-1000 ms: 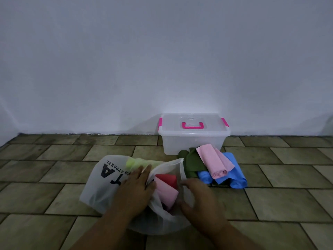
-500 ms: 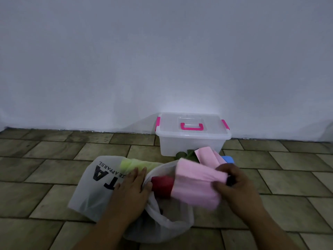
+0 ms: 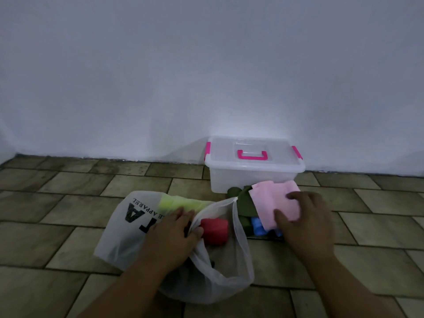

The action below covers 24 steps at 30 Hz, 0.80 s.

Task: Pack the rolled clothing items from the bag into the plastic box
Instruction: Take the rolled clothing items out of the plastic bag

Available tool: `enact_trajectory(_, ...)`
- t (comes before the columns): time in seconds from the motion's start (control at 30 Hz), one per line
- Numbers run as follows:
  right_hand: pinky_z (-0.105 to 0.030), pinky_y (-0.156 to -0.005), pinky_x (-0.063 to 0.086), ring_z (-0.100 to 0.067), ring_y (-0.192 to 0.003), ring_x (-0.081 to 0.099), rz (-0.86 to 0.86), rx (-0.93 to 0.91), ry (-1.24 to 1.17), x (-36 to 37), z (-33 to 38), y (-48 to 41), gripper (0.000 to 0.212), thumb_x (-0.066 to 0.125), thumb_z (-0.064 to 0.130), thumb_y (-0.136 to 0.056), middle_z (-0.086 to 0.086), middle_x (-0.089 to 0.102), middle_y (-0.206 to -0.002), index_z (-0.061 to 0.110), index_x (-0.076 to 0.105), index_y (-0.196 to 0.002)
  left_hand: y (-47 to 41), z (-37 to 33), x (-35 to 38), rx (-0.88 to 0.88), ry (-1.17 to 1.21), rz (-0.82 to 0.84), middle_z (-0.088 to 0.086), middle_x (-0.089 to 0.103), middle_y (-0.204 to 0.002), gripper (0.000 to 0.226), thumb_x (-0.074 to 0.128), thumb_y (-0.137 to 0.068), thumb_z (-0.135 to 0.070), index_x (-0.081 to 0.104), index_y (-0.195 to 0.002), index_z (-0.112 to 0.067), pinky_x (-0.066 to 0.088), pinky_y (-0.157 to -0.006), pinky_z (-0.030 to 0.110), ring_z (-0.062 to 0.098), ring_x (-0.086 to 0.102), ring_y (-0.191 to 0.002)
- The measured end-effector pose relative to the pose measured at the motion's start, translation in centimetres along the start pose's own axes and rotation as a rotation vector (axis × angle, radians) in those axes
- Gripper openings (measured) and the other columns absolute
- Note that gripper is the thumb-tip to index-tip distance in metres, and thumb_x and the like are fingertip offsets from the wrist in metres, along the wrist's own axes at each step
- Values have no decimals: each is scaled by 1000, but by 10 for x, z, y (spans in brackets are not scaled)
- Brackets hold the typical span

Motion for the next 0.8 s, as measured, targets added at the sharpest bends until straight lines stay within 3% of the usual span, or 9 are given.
enact_trajectory(0.1, -17, -77, 39, -3, -92, 49, 368, -367, -128, 33, 64, 23, 27, 55, 48, -76, 18, 51, -96, 39, 53, -101, 0, -3, -3, 57, 59, -70, -9, 35, -151, 59, 38, -88, -63, 36, -141, -38, 26, -114, 44, 11, 32, -137)
enact_trajectory(0.17, -25, -90, 41, -9, -106, 51, 590, -459, -53, 66, 81, 37, 36, 54, 48, -80, 12, 56, -114, 36, 52, -114, 4, -2, -1, 85, 111, -93, -12, 39, -148, 55, 40, -89, -60, 39, -140, -39, 24, -113, 40, 8, 32, -134)
enact_trajectory(0.27, -38, -102, 34, -18, -119, 49, 643, -446, 98, 90, 87, 36, 51, 57, 53, -80, 2, 54, -130, 30, 43, -123, 10, 2, 3, 106, 112, -65, -15, 33, -150, 55, 37, -90, -60, 33, -142, -41, 21, -113, 39, 6, 27, -136)
enact_trajectory(0.37, -38, -98, 36, -18, -110, 55, 620, -460, 76, 88, 93, 33, 43, 58, 49, -81, 4, 59, -121, 32, 42, -116, 12, 4, 3, 107, 93, -58, -15, 31, -152, 54, 35, -92, -58, 30, -143, -42, 21, -115, 39, 6, 25, -137)
enact_trajectory(0.43, -24, -82, 42, -12, -91, 56, 582, -450, -69, 71, 92, 34, 30, 60, 43, -78, 12, 59, -103, 38, 42, -102, 13, 3, 3, 106, 91, -61, -14, 31, -152, 54, 33, -92, -57, 29, -144, -42, 23, -115, 42, 8, 26, -138)
enact_trajectory(0.5, -15, -64, 38, -3, -76, 53, 572, -365, -178, 48, 78, 33, 28, 64, 37, -73, 16, 55, -88, 38, 43, -92, 13, 3, 3, 106, 85, -64, -14, 30, -152, 54, 32, -92, -58, 29, -144, -42, 24, -115, 43, 8, 25, -139)
enact_trajectory(0.57, -13, -61, 45, -1, -75, 57, 527, -220, -314, 19, 51, 28, 33, 71, 26, -68, 16, 60, -84, 40, 50, -89, 12, 2, 4, 108, 78, -75, -13, 31, -152, 54, 33, -93, -57, 30, -145, -41, 23, -115, 42, 9, 25, -139)
enact_trajectory(0.7, -11, -49, 47, 2, -61, 60, 148, 84, -541, -33, -13, 4, 42, 78, 7, -66, 8, 65, -74, 39, 56, -82, 10, 0, 6, 113, 74, -93, -12, 35, -150, 53, 33, -94, -55, 34, -144, -38, 26, -114, 41, 9, 29, -137)
enact_trajectory(0.8, -21, -46, 43, -3, -57, 57, -104, 219, -403, -38, -40, -11, 34, 76, 14, -70, 7, 61, -70, 37, 51, -78, 8, -1, 7, 117, 64, -95, -10, 37, -150, 52, 32, -94, -55, 35, -143, -37, 27, -113, 41, 9, 30, -137)
Point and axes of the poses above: each hand's wrist, its own y-axis away from the middle knuckle, its own x-axis out of the palm, z = x × y, the point moved 4 cm from there along -y, towards the middle knuckle
